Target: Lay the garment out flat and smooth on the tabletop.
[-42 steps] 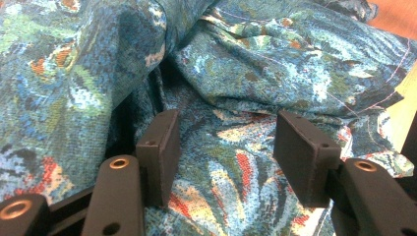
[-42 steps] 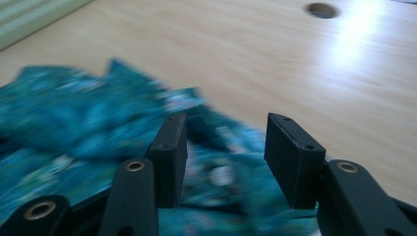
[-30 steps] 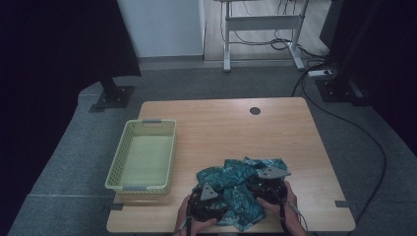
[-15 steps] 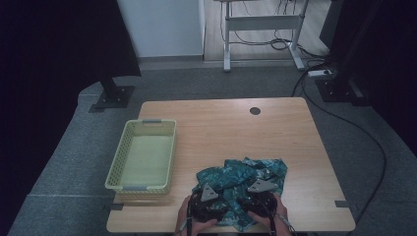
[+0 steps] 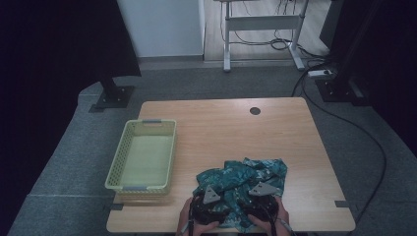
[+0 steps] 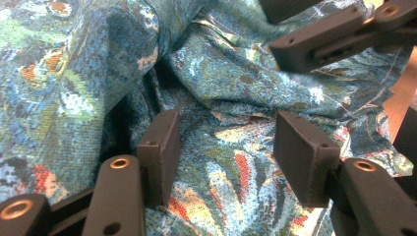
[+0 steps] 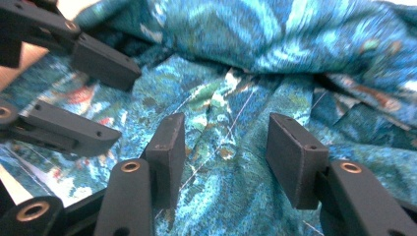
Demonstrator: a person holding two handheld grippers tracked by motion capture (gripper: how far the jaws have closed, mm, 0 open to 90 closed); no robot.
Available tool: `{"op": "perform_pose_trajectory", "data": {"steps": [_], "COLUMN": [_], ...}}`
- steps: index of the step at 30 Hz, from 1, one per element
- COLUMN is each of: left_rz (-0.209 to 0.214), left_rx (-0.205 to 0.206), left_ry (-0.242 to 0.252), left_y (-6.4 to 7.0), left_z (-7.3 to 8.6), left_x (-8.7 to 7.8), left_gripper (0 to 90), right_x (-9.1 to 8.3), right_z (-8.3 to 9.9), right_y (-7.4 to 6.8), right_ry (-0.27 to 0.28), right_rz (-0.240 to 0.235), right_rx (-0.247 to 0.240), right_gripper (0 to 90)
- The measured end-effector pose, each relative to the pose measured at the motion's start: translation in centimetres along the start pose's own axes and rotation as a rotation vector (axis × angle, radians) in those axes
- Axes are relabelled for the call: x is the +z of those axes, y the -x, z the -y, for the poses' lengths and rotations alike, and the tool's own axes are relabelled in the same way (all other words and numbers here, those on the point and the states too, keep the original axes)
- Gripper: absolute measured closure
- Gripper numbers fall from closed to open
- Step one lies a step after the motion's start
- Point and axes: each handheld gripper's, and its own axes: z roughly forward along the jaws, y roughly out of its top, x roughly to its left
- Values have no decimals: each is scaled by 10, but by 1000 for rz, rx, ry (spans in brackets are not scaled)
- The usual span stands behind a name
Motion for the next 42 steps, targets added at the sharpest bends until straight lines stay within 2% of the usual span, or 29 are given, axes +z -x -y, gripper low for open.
{"op": "perform_pose_trajectory", "data": {"steps": [6, 11, 16, 20, 23, 24, 25, 29, 33, 35, 39, 42], "left_rz": [20, 21, 7, -13, -2, -12, -22, -40, -71, -70, -82, -112], "left_rx": [-12, 16, 32, 15, -8, -9, -4, -30, -37, -35, 0, 55], "left_ry": [2, -4, 62, 118, 174, 178, 175, 150, 85, 73, 56, 14], "left_y": [1, 7, 7, -3, -11, -13, -16, -30, -41, -43, -40, -33], "left_z": [1, -1, -11, -23, -30, -32, -35, -43, -45, -44, -42, -38], "left_x": [0, -2, -16, -25, -33, -33, -33, -26, -6, 2, 13, 23], "left_gripper": [437, 441, 438, 437, 440, 443, 442, 453, 469, 476, 496, 547], "right_x": [3, -1, -8, -12, -16, -17, -18, -21, -23, -24, -25, -25], "right_z": [6, 10, 17, 21, 24, 25, 26, 29, 32, 33, 34, 34], "right_y": [3, 3, 8, 12, 14, 15, 16, 20, 21, 22, 22, 22], "right_ry": [-17, -26, -12, -16, -16, -12, -9, -10, -2, -2, 3, 4], "right_rz": [-3, -1, -17, -25, -32, -35, -41, -50, -56, -57, -58, -59], "right_rx": [6, -17, -23, -33, -40, -39, -39, -46, -48, -44, -46, -40], "right_gripper": [496, 502, 512, 512, 513, 513, 513, 514, 514, 514, 514, 514]}}
